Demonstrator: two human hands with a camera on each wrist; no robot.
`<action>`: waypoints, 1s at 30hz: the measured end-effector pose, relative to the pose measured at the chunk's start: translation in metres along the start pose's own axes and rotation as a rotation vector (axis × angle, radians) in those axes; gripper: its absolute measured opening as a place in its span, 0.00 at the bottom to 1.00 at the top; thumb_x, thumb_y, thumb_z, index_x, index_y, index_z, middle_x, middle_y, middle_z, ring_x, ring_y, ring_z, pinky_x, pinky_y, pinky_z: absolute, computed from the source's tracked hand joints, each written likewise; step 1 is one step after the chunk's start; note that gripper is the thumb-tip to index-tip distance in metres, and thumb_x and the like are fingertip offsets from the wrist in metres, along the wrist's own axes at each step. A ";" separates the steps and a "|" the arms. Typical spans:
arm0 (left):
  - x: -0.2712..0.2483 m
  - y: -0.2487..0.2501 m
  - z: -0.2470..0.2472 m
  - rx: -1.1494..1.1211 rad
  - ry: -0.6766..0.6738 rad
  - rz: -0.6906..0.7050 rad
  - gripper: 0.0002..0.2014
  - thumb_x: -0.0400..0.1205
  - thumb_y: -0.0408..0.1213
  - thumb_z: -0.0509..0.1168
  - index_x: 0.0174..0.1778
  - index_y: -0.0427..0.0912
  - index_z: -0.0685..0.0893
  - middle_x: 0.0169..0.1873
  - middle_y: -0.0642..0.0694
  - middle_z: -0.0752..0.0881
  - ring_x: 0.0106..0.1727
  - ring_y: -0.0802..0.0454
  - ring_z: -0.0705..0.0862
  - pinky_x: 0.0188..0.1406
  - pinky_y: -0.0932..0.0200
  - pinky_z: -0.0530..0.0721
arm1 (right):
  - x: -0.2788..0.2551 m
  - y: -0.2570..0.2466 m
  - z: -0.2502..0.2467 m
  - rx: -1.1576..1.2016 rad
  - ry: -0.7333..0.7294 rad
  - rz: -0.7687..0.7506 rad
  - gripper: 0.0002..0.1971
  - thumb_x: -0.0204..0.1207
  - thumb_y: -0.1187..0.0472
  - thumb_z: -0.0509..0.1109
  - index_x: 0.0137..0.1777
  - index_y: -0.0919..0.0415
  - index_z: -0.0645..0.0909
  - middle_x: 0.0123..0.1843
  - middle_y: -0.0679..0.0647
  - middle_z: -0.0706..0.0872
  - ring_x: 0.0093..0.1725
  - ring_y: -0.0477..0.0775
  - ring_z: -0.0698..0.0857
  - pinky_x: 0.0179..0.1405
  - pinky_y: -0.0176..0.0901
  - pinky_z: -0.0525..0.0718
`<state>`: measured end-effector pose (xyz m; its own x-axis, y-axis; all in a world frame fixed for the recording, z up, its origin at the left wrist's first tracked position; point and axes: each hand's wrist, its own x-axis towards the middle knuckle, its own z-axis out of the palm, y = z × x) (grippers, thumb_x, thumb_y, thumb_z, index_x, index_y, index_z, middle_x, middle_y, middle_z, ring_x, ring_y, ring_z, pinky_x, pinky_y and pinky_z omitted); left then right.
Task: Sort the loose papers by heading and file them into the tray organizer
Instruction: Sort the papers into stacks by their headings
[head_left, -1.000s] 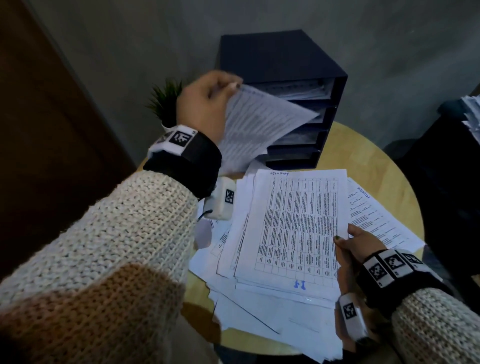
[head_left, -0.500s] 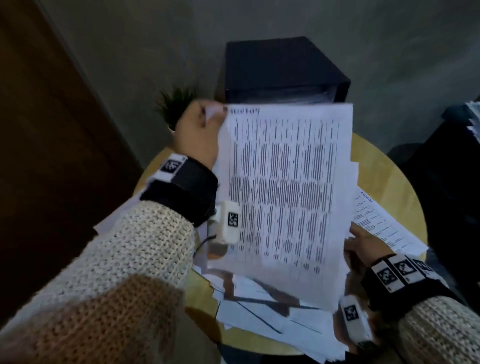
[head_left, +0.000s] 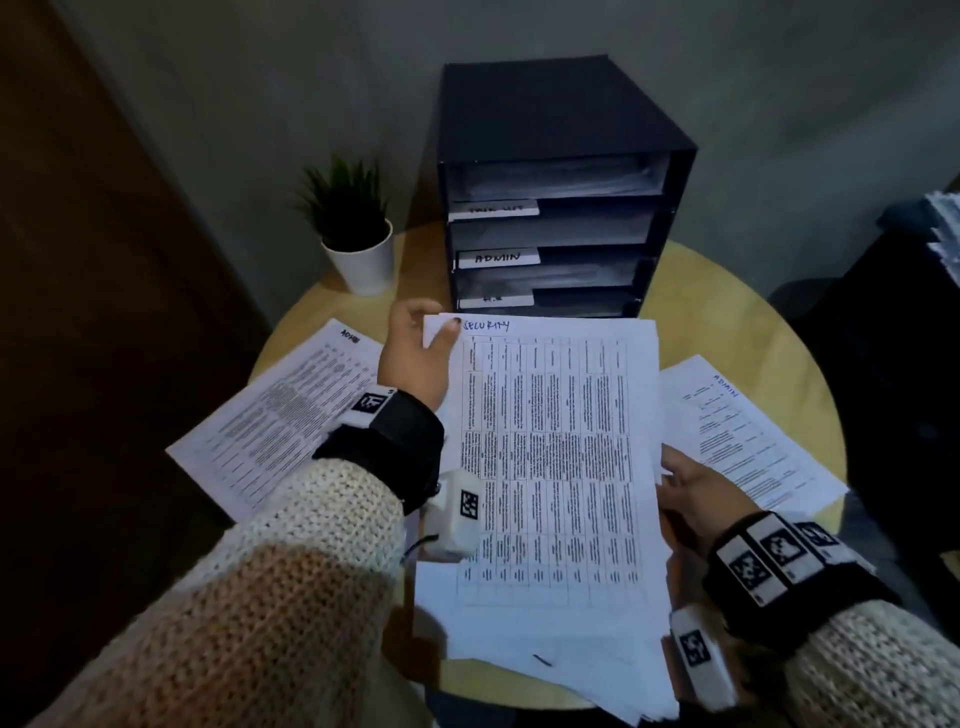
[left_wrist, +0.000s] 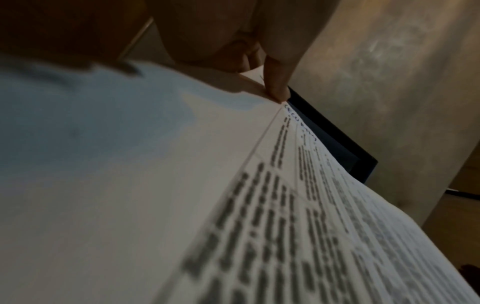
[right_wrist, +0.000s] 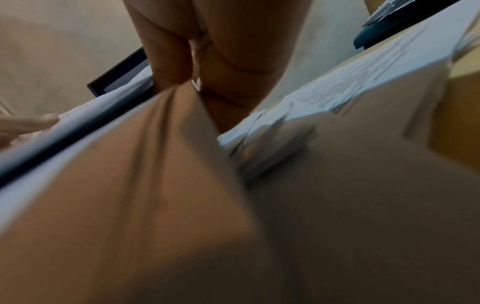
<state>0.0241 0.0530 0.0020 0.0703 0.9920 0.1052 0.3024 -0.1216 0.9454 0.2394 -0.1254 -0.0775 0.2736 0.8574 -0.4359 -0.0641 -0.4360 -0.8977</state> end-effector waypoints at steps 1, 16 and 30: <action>0.000 -0.003 0.001 -0.008 -0.030 0.010 0.08 0.83 0.39 0.65 0.57 0.50 0.77 0.58 0.53 0.81 0.61 0.56 0.77 0.47 0.70 0.70 | 0.000 -0.001 0.002 0.015 -0.002 0.014 0.20 0.75 0.75 0.67 0.54 0.48 0.86 0.50 0.57 0.92 0.50 0.60 0.90 0.55 0.51 0.84; -0.026 -0.034 0.035 0.034 -0.271 -0.094 0.09 0.85 0.44 0.61 0.59 0.51 0.78 0.52 0.54 0.81 0.57 0.57 0.78 0.54 0.62 0.73 | 0.006 0.008 -0.015 -0.397 0.303 0.120 0.07 0.75 0.59 0.72 0.52 0.57 0.81 0.39 0.55 0.87 0.40 0.57 0.84 0.42 0.42 0.76; -0.004 -0.070 0.029 0.322 -0.305 -0.411 0.24 0.87 0.52 0.52 0.70 0.40 0.78 0.70 0.41 0.78 0.71 0.42 0.76 0.68 0.56 0.71 | 0.017 0.012 -0.041 -0.506 0.317 0.355 0.13 0.74 0.50 0.73 0.37 0.58 0.78 0.32 0.49 0.81 0.36 0.52 0.80 0.35 0.38 0.72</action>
<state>0.0304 0.0560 -0.0734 0.1420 0.9110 -0.3872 0.6319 0.2177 0.7438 0.2826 -0.1278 -0.0932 0.5912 0.5514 -0.5886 0.2329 -0.8155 -0.5299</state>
